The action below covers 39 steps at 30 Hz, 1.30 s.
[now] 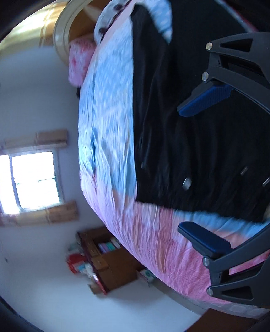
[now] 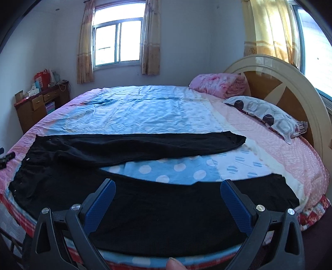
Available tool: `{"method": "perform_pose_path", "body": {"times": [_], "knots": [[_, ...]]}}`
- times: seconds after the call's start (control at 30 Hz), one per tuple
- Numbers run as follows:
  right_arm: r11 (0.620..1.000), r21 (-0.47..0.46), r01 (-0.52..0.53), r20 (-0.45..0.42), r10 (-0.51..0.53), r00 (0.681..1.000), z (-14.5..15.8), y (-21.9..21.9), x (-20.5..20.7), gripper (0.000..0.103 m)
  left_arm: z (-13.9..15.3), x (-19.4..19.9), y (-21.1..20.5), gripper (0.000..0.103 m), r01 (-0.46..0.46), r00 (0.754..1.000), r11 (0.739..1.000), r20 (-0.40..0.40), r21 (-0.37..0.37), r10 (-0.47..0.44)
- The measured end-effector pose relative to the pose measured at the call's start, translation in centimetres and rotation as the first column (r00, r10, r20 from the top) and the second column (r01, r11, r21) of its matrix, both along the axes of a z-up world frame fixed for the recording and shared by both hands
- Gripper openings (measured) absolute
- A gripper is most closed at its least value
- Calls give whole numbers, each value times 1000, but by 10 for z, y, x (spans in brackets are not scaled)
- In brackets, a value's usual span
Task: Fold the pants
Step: 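Grasp the black pants leg hem with the left tool while the right tool grasps the other hem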
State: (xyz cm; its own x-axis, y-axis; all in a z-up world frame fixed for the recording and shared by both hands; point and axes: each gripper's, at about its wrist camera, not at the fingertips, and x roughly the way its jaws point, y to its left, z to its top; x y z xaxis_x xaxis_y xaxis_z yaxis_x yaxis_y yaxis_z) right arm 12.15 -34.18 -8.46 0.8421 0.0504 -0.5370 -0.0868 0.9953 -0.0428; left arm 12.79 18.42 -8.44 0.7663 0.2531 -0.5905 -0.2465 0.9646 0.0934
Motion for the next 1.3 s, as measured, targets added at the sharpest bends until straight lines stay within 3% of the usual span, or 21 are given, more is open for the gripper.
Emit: {"method": "perform_pose_path", "body": {"times": [0.13,0.2,0.27,0.3,0.43,0.47,0.5,0.6,0.67,0.77,0.8,1.07,1.3], "knots": [[1000,-23,13,-10,-13,1000,-2,-3,28,102,-13,56,55,102,-68,996,997,-53,-31,67],[1000,-19,19,-28,-19,999,-5,-5,41,102,-20,84,73,92,-90,993,995,-84,-51,86],[1000,-10,25,-51,-25,998,-9,-8,54,102,-29,114,82,91,-81,989,996,-125,-38,76],[1000,-10,27,-61,-28,998,-11,-8,59,102,-35,127,87,86,-82,986,996,-145,-34,76],[999,13,52,-108,-50,993,-17,-18,81,102,-64,181,101,79,-63,968,995,-247,-76,42],[998,15,58,-112,-56,992,-17,-20,86,102,-71,188,103,69,-66,963,994,-268,-84,41],[997,15,69,-116,-67,991,-17,-26,92,102,-77,195,107,54,-72,957,992,-287,-101,40],[995,10,97,-119,-95,988,-13,-42,110,102,-90,204,118,46,-76,948,976,-320,-203,7],[992,32,120,-131,-115,985,-9,-61,129,99,-91,204,114,43,-51,944,982,-330,-181,-12],[983,74,166,-181,-150,972,-5,-94,167,70,-92,203,107,43,-23,939,988,-343,-151,-30],[981,82,178,-195,-160,968,-4,-104,179,67,-93,204,106,42,-20,937,989,-347,-146,-32],[945,97,312,-310,-269,912,-21,-194,306,62,-97,218,104,42,-28,930,992,-368,-121,-19],[948,100,302,-410,-238,881,-50,-223,377,59,-99,222,102,42,-27,929,993,-370,-111,-16]]}}
